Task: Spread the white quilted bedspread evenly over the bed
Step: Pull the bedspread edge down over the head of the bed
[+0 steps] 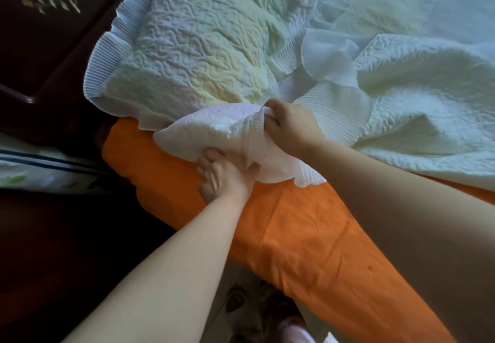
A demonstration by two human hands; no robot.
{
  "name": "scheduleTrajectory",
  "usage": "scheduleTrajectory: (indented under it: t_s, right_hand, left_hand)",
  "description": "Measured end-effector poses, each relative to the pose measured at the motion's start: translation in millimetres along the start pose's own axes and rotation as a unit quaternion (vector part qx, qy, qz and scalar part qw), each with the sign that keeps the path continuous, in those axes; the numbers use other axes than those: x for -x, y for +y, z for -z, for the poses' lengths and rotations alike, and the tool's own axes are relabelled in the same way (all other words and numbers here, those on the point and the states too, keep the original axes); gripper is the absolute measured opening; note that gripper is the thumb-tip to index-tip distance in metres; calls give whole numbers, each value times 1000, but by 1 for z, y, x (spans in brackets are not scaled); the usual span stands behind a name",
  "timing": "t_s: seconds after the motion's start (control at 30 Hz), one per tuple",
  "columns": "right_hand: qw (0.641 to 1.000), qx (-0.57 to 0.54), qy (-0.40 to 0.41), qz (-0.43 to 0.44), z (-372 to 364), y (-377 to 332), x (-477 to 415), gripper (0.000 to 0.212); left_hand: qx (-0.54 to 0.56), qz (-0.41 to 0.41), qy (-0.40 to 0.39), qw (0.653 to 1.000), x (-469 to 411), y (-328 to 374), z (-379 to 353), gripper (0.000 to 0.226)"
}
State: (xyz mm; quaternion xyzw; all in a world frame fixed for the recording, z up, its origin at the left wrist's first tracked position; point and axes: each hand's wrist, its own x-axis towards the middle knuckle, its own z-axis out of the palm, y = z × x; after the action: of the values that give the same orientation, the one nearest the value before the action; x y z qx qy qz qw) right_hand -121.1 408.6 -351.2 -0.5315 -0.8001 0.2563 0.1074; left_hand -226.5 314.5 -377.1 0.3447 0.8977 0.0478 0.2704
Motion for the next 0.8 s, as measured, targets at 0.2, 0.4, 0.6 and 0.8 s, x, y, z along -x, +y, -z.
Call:
scheduleTrajectory:
  t_s: [0.2,0.4,0.6,0.8]
  right_hand:
    - [995,-82,7,-47,13,-14,9,22]
    - [986,-155,-27,-53,28,-36,27,20]
    - [988,-4,-155,-16,35,-24,64,35]
    - [964,147,-220,-44,7,-28,115,10]
  left_hand:
    - [30,-54,-18,998,-5,4,23,90]
    - [176,76,43,981,6,-4,28,54]
    - [104,-9,101,989,24,-50,75,20]
    - [-190,-211,64,957,41,-100,114,33]
